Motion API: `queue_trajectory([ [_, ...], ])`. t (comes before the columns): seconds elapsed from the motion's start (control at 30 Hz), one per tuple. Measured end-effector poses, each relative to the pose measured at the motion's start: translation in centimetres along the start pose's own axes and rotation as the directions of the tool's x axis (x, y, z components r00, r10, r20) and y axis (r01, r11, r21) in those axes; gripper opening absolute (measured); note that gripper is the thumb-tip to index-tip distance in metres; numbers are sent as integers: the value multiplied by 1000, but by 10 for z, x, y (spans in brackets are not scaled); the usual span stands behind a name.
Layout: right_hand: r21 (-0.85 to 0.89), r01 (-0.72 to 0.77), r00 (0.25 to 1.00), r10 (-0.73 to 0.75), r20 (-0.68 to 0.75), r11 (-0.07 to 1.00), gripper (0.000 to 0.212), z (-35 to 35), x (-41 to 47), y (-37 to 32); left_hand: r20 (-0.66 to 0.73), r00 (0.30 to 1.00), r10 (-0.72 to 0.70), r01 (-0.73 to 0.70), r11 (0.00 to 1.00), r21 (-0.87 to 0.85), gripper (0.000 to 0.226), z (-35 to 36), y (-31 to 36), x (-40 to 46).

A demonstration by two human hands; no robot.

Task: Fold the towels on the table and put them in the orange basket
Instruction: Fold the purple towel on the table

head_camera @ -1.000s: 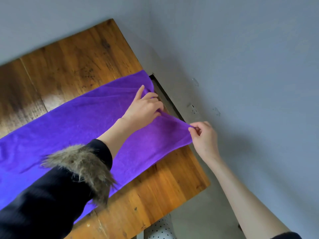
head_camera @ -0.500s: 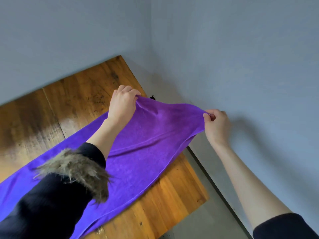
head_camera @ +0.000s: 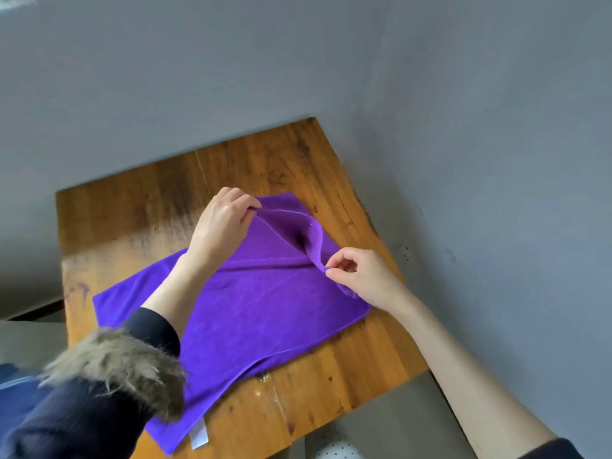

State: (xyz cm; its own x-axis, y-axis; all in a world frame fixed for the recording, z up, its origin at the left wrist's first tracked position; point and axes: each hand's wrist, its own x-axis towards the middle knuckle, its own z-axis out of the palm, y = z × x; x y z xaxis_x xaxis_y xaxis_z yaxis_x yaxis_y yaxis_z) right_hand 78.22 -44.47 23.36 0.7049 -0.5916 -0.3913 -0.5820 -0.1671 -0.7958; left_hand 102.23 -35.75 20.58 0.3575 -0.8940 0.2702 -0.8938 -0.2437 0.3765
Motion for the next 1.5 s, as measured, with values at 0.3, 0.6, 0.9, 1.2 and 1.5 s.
queue_trajectory([
  [0.3, -67, 168, 929, -135, 344, 984, 9, 160, -19, -88, -70, 985, -155, 157, 987, 25, 11, -86, -94, -119],
  [0.6, -157, 128, 851, -27, 525, 979, 10, 281, -20, -83, 46, 893, -448, 447, 894, 31, 19, -81, -161, -228],
  [0.9, -585, 165, 976, -47, 211, 794, 36, 276, 34, -35, 290, 650, -702, 741, 670, -40, 38, -17, -133, -289],
  [1.2, -836, 167, 980, 5, 198, 522, 72, 240, 98, -3, 286, 687, -668, 700, 714, -16, 66, 20, -126, -285],
  [1.5, -784, -17, 982, 158, 104, 621, 65, 210, 88, 12, 407, 713, -570, 578, 807, 118, 61, 33, -155, -204],
])
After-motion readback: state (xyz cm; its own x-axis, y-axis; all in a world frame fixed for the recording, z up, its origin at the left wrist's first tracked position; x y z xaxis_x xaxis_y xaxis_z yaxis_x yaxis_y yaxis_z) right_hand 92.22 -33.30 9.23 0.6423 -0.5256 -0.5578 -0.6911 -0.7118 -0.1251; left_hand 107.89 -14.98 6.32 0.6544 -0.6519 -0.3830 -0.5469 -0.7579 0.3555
